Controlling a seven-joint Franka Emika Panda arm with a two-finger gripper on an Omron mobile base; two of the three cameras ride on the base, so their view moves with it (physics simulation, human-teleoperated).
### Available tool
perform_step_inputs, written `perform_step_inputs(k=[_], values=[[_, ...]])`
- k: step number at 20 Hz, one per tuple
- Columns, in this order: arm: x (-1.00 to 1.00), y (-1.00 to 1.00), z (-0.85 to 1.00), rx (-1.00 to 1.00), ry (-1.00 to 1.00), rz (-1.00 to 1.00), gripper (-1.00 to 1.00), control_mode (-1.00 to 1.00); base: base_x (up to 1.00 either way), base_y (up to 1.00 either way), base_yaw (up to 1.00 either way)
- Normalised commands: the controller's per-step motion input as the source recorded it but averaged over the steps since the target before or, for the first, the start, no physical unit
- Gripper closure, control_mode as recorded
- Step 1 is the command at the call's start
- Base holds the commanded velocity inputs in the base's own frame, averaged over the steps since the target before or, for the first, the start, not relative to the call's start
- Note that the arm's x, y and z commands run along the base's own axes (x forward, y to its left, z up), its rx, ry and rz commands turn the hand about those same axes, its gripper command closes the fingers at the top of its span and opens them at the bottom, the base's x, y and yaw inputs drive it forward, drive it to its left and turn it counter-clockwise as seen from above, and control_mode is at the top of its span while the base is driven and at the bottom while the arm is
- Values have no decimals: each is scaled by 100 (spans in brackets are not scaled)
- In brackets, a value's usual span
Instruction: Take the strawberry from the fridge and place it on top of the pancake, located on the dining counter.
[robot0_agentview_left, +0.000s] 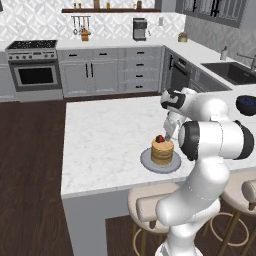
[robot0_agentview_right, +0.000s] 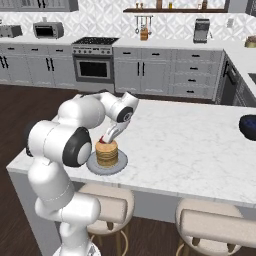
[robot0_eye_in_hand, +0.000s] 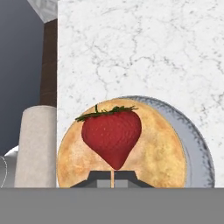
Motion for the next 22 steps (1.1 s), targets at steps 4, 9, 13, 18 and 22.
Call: perform_step_inputs(k=[4, 9, 13, 18, 22], values=[[3, -3, -3, 0, 0, 0, 100, -100, 0, 0, 0], [3, -5, 0, 0, 0, 0, 100, -100, 0, 0, 0], [0, -1, 1, 0, 0, 0, 100, -100, 0, 0, 0], [0, 0, 1, 0, 0, 0, -100, -100, 0, 0, 0], [-4, -22, 12, 0, -1, 0, -100, -100, 0, 0, 0]])
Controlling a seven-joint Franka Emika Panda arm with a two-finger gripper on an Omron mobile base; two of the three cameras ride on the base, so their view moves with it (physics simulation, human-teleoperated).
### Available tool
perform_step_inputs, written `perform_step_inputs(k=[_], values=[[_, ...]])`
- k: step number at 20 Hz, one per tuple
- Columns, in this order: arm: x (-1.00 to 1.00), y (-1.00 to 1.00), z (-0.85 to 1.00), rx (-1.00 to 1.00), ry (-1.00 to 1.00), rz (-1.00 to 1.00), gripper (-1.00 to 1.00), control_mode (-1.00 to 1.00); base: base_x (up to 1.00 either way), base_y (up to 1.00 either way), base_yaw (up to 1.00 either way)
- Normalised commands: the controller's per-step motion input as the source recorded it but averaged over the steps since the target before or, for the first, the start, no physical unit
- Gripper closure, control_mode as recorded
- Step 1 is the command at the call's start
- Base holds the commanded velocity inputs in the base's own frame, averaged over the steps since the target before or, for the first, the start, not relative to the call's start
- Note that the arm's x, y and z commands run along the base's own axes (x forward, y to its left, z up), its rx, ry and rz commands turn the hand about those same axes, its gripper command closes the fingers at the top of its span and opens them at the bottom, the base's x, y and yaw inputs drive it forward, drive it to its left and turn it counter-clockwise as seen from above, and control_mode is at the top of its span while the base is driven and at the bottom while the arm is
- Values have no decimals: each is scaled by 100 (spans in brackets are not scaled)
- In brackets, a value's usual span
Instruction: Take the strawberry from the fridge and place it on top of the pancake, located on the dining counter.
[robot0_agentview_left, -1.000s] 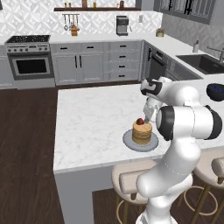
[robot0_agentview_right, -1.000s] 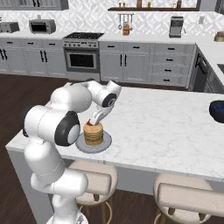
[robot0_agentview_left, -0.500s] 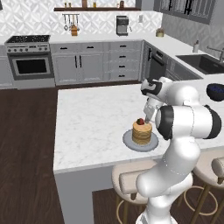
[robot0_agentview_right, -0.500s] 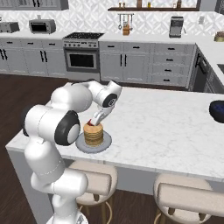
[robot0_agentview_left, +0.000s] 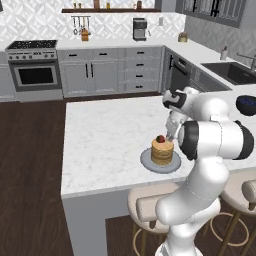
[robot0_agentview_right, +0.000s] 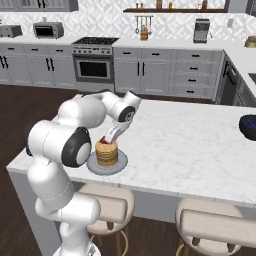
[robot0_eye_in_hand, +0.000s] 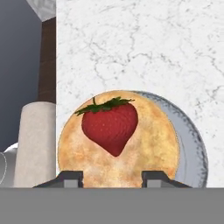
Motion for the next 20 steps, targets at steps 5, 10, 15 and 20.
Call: perform_step_inputs(k=[5, 10, 15, 20], values=[[-29, -13, 36, -3, -1, 0, -100, -100, 0, 0, 0], [-94, 11, 75, -15, -16, -3, -100, -100, 0, 0, 0], [-100, 76, 100, -34, -20, -7, -100, -100, 0, 0, 0], [-100, 100, 66, -36, -4, -8, -100, -100, 0, 0, 0]])
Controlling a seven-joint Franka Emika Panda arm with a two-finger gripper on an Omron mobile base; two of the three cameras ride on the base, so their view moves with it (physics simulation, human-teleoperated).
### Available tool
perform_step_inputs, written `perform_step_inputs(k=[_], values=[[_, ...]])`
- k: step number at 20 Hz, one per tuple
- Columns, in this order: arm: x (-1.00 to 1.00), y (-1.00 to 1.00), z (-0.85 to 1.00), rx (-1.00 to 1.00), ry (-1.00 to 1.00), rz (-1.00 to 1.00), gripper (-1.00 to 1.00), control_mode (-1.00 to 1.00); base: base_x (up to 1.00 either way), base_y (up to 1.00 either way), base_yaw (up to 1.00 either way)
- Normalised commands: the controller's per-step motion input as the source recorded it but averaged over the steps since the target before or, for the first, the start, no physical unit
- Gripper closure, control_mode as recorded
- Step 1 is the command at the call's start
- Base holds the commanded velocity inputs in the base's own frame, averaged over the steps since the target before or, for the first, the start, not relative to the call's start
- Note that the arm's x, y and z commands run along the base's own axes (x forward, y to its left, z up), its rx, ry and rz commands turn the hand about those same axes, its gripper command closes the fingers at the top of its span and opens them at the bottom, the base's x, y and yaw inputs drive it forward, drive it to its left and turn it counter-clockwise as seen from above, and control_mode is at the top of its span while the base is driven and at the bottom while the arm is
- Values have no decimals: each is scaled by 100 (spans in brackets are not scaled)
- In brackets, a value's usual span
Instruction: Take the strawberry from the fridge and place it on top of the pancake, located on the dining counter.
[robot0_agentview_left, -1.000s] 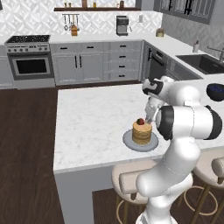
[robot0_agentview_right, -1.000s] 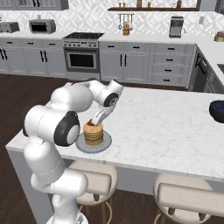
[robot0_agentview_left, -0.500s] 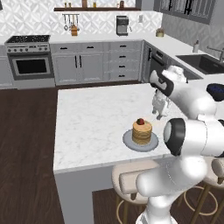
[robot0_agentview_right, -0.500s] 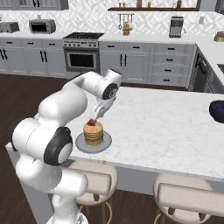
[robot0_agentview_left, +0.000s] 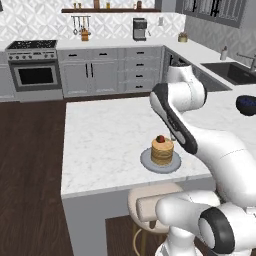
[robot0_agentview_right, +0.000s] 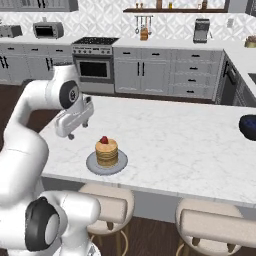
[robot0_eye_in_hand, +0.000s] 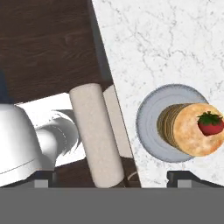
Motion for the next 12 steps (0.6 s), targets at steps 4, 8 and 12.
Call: perform_step_inputs(k=[4, 8, 12], values=[[-84, 100, 36, -37, 0, -8, -100, -100, 0, 0, 0], [-41, 97, -6, -21, 0, -14, -100, -100, 0, 0, 0], [-34, 31, -25, 0, -1, -6, -100, -100, 0, 0, 0]])
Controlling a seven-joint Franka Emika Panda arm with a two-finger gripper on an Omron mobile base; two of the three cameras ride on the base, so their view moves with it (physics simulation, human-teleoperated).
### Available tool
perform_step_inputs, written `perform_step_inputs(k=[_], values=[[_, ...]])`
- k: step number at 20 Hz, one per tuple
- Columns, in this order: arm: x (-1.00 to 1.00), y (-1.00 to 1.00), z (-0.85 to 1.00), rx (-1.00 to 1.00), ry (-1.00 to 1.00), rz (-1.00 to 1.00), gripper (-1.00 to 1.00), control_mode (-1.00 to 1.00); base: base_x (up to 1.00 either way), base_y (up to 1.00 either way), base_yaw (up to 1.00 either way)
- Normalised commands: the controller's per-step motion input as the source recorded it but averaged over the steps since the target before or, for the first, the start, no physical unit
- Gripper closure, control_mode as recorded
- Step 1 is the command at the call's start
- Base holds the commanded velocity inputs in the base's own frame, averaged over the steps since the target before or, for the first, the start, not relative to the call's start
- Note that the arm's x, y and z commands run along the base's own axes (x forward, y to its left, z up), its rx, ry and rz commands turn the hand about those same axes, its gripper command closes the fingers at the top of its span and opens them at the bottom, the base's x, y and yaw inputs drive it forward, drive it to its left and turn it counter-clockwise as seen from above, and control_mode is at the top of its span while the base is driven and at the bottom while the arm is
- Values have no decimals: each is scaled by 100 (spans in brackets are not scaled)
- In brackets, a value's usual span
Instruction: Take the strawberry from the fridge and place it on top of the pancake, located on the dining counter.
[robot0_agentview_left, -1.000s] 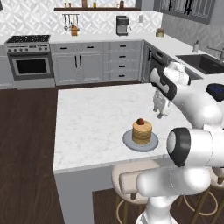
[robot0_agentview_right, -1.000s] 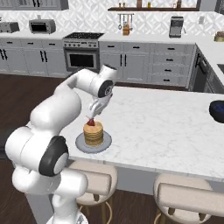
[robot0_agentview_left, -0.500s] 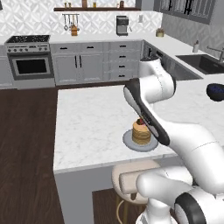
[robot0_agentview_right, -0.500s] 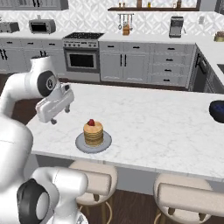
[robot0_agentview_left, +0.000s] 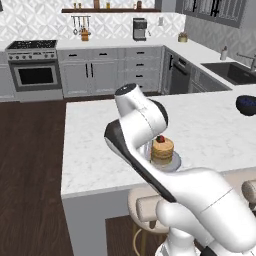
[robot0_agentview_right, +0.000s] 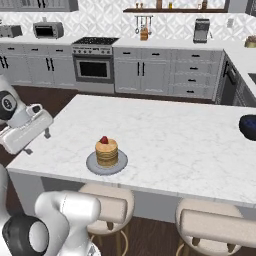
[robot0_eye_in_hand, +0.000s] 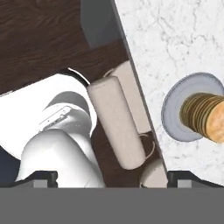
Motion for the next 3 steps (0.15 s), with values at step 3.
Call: perform_step_inputs(k=[3], values=[[-52, 21, -10, 0, 0, -4, -100, -100, 0, 0, 0]])
